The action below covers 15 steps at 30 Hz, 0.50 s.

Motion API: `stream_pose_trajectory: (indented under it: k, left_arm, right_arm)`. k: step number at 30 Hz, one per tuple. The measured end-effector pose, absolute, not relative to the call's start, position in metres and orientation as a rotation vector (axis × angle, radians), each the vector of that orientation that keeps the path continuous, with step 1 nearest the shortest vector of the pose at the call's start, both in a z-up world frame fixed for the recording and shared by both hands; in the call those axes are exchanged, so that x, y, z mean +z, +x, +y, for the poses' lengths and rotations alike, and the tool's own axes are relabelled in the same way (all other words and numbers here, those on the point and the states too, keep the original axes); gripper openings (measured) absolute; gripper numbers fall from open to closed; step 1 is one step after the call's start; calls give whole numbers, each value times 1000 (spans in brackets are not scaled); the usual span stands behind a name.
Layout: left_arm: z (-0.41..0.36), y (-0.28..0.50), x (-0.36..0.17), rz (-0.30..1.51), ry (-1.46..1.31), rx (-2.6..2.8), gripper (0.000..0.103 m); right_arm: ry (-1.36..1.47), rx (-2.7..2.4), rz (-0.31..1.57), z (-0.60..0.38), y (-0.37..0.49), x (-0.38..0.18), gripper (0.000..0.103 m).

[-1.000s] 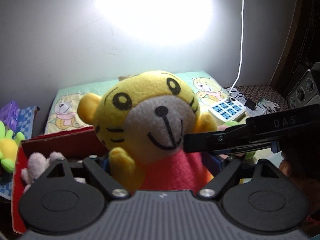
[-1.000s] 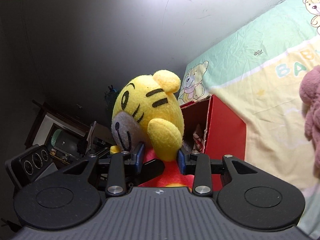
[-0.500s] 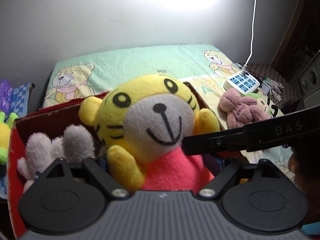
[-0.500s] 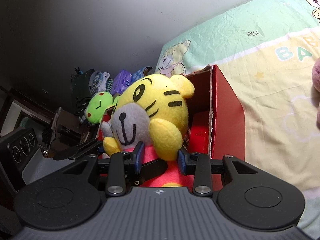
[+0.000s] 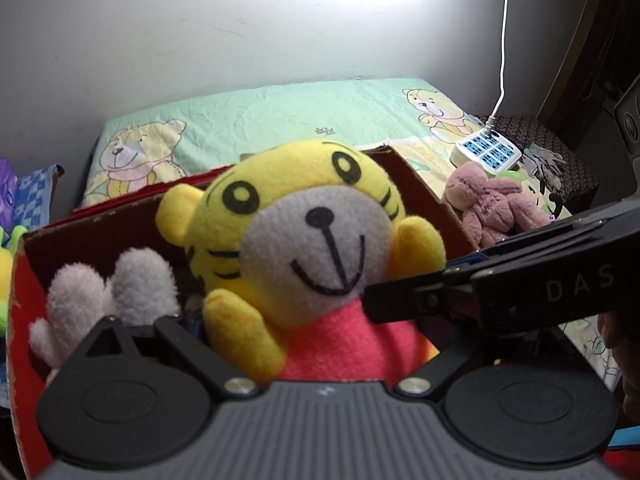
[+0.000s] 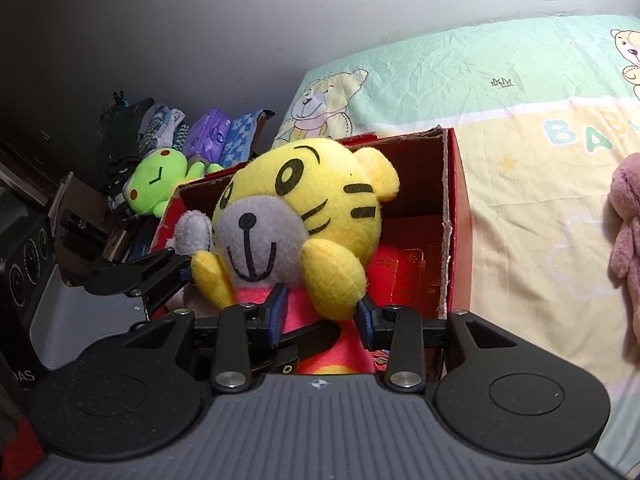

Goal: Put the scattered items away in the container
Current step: 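Lower the tiger into the box beside the white plushes and open the right tool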

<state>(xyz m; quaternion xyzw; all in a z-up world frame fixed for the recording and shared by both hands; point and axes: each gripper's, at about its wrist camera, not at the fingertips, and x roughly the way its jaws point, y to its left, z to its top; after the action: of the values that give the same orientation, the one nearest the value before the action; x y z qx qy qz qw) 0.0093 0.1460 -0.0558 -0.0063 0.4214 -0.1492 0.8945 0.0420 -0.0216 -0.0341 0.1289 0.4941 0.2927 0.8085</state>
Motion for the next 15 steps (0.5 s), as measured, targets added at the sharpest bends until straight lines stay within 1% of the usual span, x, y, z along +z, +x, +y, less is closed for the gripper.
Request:
stream_pose_trajectory:
  k: [3, 4, 8, 9, 10, 12, 15]
  left_arm:
    - [140, 6, -56, 864, 6, -331, 99]
    - [141, 6, -56, 863, 9, -330, 99]
    - [152, 7, -51, 867, -29, -313, 96]
    - [155, 6, -47, 864, -41, -309, 93]
    - [158, 3, -43, 854, -53, -307, 92]
    - [164, -3, -34, 823, -73, -311, 93]
    - [166, -4, -30, 807, -97, -315, 94]
  right_arm:
    - [321, 610, 1101, -32, 43, -35, 41]
    - [336, 614, 1104, -37, 43, -34, 43]
    - [376, 591, 1047, -51, 38, -23, 44]
    - [377, 586, 1015, -53, 37, -19, 43]
    - [372, 585, 989, -54, 36, -15, 42]
    - [374, 582, 965, -54, 37, -12, 36]
    - [383, 598, 951, -47, 42, -16, 32]
